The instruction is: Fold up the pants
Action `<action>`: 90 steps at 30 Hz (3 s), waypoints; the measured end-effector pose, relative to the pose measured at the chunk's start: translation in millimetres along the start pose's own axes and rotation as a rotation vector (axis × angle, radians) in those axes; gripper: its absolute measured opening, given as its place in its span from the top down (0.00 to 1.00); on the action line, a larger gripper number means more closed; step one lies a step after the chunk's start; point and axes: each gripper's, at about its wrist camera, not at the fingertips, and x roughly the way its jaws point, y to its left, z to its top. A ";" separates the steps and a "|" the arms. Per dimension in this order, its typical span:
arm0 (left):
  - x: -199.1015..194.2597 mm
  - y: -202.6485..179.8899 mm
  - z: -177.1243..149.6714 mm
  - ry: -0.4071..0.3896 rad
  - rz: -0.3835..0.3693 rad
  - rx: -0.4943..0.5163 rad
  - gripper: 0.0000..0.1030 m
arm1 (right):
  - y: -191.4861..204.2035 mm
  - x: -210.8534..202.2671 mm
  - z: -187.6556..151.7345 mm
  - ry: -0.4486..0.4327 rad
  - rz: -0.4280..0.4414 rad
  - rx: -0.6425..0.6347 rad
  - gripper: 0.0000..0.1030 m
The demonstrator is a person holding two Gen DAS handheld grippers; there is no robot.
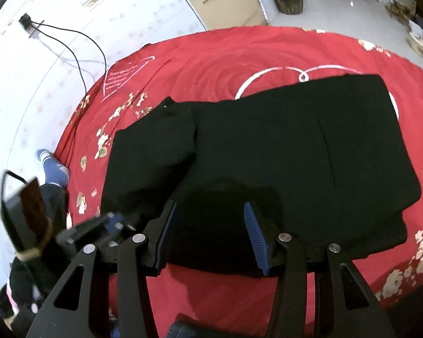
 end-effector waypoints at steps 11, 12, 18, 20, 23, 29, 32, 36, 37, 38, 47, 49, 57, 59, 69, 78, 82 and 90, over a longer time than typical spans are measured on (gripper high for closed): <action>-62.0 23.7 5.8 -0.130 -0.016 -0.096 0.47 | 0.7 24.2 6.4 0.039 0.136 0.034 0.51; -62.2 31.9 8.0 -0.139 0.034 -0.111 0.47 | 2.0 28.2 6.6 0.048 0.144 0.029 0.51; -51.7 87.5 1.7 -0.102 0.220 -0.287 0.47 | 14.6 54.2 12.3 0.067 0.153 -0.055 0.51; -47.4 92.3 0.9 -0.095 0.247 -0.301 0.47 | 14.0 65.2 16.5 0.071 0.153 -0.052 0.51; -41.5 101.2 -2.0 -0.080 0.249 -0.323 0.47 | 12.9 72.6 24.7 0.055 0.204 -0.032 0.51; -37.8 105.1 -5.2 -0.066 0.244 -0.330 0.47 | 13.4 85.1 32.9 0.081 0.267 -0.021 0.80; -38.4 103.9 -4.9 -0.069 0.245 -0.324 0.47 | 12.0 91.3 30.8 0.110 0.260 -0.011 0.98; -43.6 99.3 -4.3 -0.086 0.237 -0.297 0.47 | 19.3 64.8 32.6 0.021 0.275 -0.057 0.98; -43.0 98.9 -3.9 -0.085 0.234 -0.294 0.47 | 16.9 64.1 31.6 0.017 0.257 -0.050 0.98; -42.3 98.6 -3.9 -0.081 0.232 -0.291 0.47 | 10.4 68.1 29.8 0.027 0.220 -0.027 0.98; -45.3 96.6 -2.0 -0.082 0.228 -0.281 0.47 | -2.7 73.7 25.5 0.076 0.156 0.033 0.97; -48.6 94.9 -0.7 -0.092 0.219 -0.276 0.47 | -6.1 71.5 25.5 0.082 0.144 0.044 0.97; -45.1 81.8 0.7 -0.068 0.128 -0.248 0.51 | -3.8 37.4 33.4 -0.075 0.106 -0.010 0.91; -32.3 75.4 -2.6 0.000 0.126 -0.218 0.55 | -0.9 46.6 30.3 -0.038 0.115 -0.021 0.91; -25.3 76.5 1.8 0.039 0.178 -0.218 0.60 | 11.6 59.4 47.3 -0.053 0.033 -0.101 0.91; -19.3 77.8 1.1 0.043 0.191 -0.211 0.60 | 3.5 82.7 76.1 -0.033 0.009 -0.111 0.91; -22.2 74.1 0.1 0.044 0.190 -0.212 0.60 | 6.3 63.1 58.0 0.003 0.027 -0.087 0.89; -35.7 49.8 -7.2 0.031 0.197 -0.158 0.59 | 27.3 39.6 -7.8 0.137 -0.006 -0.132 0.79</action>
